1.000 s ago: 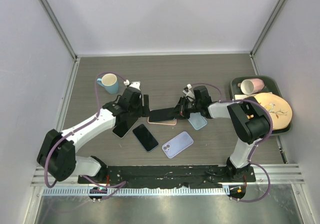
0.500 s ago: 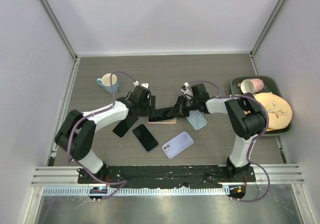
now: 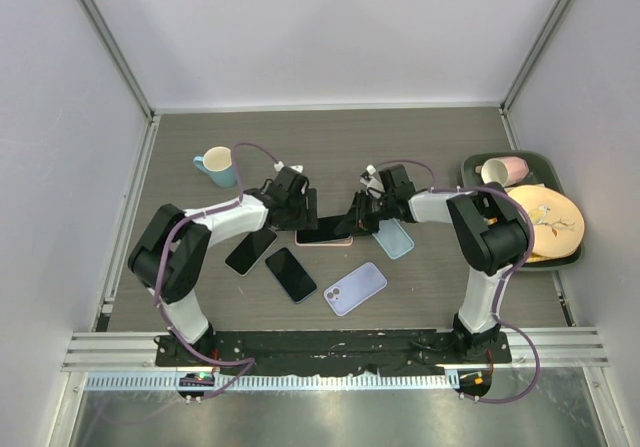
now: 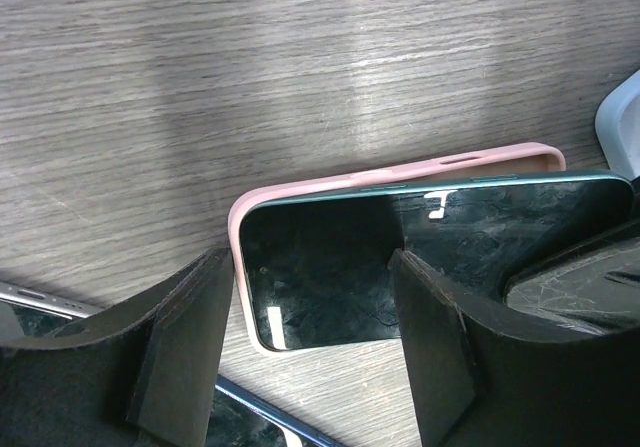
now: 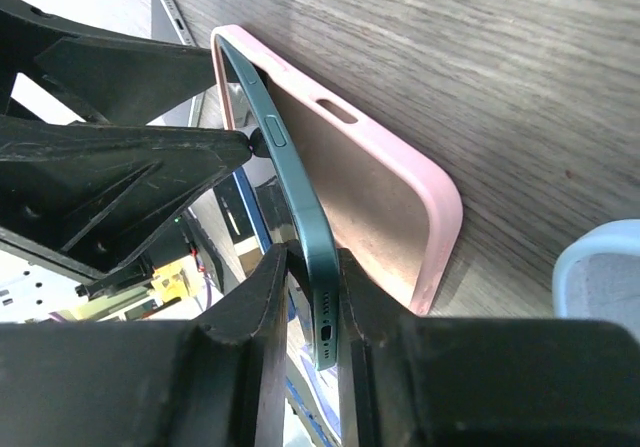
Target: Put the phone into the phone case
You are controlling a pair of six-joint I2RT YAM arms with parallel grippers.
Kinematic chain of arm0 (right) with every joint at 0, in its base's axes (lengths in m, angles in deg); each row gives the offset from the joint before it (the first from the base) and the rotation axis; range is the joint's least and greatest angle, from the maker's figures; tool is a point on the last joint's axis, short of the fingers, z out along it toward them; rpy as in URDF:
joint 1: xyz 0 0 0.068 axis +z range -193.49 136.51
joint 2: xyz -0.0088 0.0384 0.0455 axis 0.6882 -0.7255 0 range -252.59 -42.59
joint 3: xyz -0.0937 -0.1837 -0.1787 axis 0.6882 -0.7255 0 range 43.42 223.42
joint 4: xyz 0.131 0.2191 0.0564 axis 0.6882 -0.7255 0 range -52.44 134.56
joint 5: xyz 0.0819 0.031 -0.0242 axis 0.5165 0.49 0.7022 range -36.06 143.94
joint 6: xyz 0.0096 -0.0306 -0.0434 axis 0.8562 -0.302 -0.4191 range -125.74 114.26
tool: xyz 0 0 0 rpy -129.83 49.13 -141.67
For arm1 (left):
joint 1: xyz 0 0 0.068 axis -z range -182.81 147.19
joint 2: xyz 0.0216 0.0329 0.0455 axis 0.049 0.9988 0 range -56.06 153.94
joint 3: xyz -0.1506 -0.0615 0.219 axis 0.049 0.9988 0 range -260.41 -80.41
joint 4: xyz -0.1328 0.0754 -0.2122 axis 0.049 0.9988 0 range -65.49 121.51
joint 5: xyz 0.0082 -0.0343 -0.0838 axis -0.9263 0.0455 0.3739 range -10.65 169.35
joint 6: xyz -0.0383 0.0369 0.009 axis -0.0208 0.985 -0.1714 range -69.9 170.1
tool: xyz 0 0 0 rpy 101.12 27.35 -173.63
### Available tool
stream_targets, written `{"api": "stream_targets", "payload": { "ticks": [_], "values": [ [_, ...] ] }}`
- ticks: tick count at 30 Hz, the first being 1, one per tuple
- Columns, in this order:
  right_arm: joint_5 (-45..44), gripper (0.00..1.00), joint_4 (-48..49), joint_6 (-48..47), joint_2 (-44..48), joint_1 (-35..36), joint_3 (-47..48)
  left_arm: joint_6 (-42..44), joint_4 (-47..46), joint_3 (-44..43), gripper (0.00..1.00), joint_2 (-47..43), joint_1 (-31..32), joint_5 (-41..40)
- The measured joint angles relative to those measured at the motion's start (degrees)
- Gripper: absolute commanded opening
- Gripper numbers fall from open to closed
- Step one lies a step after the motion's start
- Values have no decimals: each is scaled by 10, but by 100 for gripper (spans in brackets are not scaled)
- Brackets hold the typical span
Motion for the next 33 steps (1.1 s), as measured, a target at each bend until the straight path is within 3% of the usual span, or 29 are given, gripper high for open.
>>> {"api": "stream_targets", "payload": {
  "ticks": [3, 5, 8, 10, 14, 16, 18, 33],
  "values": [
    [-7, 11, -8, -5, -4, 2, 4, 0, -2, -3, 67, 5, 0, 6],
    [-17, 22, -16, -9, -4, 4, 7, 2, 1, -5, 67, 6, 0, 6],
    [-30, 32, -25, -13, -2, 9, 10, 6, 11, -11, 67, 7, 5, -5],
    [-50, 37, -31, -16, 0, 15, 11, 9, 30, -21, 67, 7, 15, -25],
    [-93, 58, -53, -18, 11, 32, 21, 21, 68, -47, 68, 2, 53, -82],
    [-123, 60, -66, -20, 22, 45, 27, 24, 80, -52, 68, -10, 72, -101],
    [-154, 72, -77, -25, 31, 57, 33, 24, 85, -52, 66, -24, 85, -106],
    [-334, 75, -141, -56, 51, 114, 71, 12, 90, -55, 53, -6, 85, -87]
  ]
}}
